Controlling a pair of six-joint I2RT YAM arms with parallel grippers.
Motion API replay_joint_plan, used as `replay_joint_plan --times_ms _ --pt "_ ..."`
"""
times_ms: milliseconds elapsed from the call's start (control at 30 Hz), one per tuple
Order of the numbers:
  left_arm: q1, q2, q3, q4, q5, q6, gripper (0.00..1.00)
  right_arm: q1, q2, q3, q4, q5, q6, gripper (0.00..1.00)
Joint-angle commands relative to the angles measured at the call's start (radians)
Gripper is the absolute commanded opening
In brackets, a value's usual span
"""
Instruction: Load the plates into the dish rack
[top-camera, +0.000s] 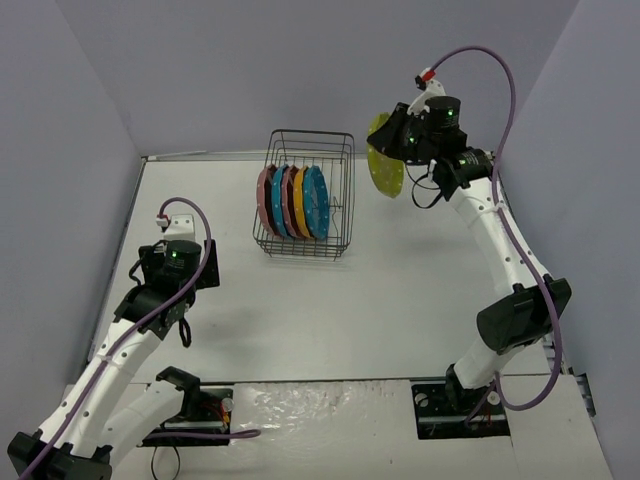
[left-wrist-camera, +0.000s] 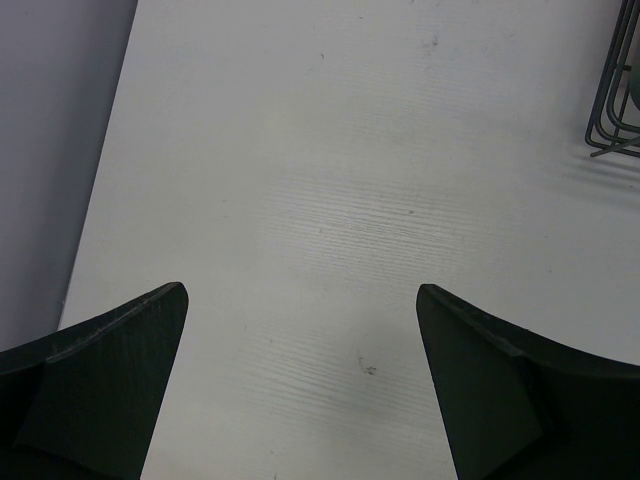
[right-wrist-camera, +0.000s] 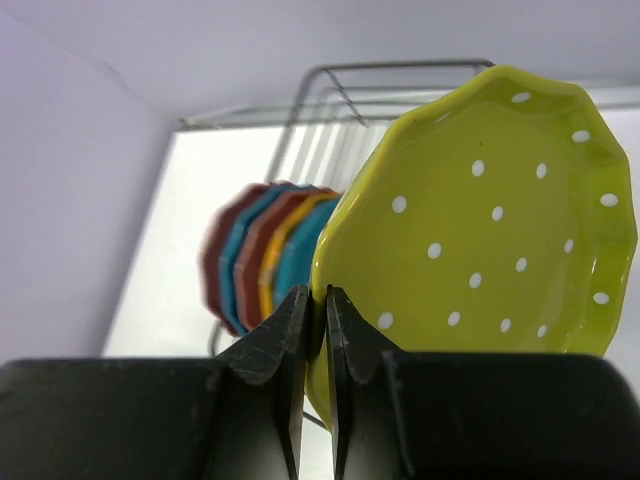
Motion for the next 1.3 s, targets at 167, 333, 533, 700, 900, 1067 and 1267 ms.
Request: replay_joint_plan --times_ms 167,333,533,700,900,1067,1267 --pt "-0.002 -0.018 0.017 0.062 -0.032 0.025 0.97 0.113 0.050 -0.007 0.716 -0.125 0.310 0.00" --pt "-0.002 -0.035 0.013 0.068 -0.026 0.028 0.97 0.124 0.080 -0.076 0.864 -0.123 0.390 0.00" --pt "-0.002 -0.054 0.008 0.077 -0.016 0.032 0.97 0.126 0.095 -0.148 0.925 -0.114 0.418 0.00" --pt "-0.002 -0.060 0.005 0.083 -0.009 0.034 0.97 0.126 0.096 -0.220 0.952 -0.108 0.418 0.00" --pt "-0.002 -0.057 0.005 0.083 -0.004 0.035 0.97 0.125 0.095 -0.311 0.986 -0.096 0.421 0.00" --pt "-0.002 -0.054 0.005 0.082 -0.006 0.035 0.97 0.115 0.102 -0.374 1.028 -0.094 0.438 0.00" --pt "-0.002 -0.055 0.005 0.082 -0.007 0.035 0.97 0.115 0.087 -0.460 1.037 -0.077 0.428 0.00"
